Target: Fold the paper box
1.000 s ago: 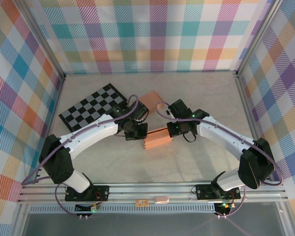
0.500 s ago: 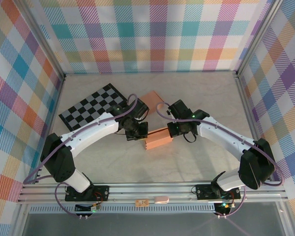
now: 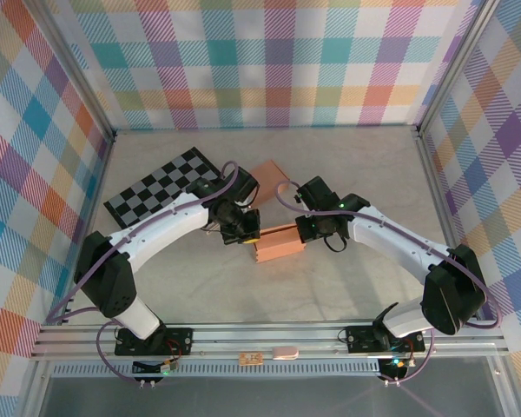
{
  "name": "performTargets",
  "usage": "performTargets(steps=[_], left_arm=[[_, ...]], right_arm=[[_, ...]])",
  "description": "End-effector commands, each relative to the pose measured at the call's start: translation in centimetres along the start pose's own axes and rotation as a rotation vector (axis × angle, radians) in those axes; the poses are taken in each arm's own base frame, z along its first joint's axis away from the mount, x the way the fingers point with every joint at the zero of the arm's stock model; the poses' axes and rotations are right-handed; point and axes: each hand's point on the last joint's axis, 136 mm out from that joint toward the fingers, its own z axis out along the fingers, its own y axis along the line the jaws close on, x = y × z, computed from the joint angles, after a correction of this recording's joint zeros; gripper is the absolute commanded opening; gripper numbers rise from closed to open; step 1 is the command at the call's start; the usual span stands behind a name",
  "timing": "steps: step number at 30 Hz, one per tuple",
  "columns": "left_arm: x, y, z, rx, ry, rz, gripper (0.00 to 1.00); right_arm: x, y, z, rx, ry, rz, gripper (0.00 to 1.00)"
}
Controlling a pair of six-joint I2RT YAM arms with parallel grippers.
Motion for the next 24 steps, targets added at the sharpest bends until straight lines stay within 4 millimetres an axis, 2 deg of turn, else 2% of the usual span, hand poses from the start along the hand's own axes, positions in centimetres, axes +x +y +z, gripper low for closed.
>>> performTargets(steps=[1,8,19,24], left_arm=[[0.9,0.2,0.2,0.021,0.031,0.011,0.05],[1.3,0.8,1.6,0.015,0.034,0.046,0.04],[1.9,2.8,2.7,-0.066,0.025,0.09,0.04],[1.8,2.8,2.7,-0.074,0.016,0.095,0.03]], right_arm=[[2.5,0.3,0.5,-0.007,0.09,0.0,0.0],[2.6,0.4,0.7,-0.01,0.088,0.002,0.0],[4.3,0.1,1.3,0.033,0.092,-0.065,0.0],[2.9,0.4,0.0,0.023,0.039,-0.044,0.02]])
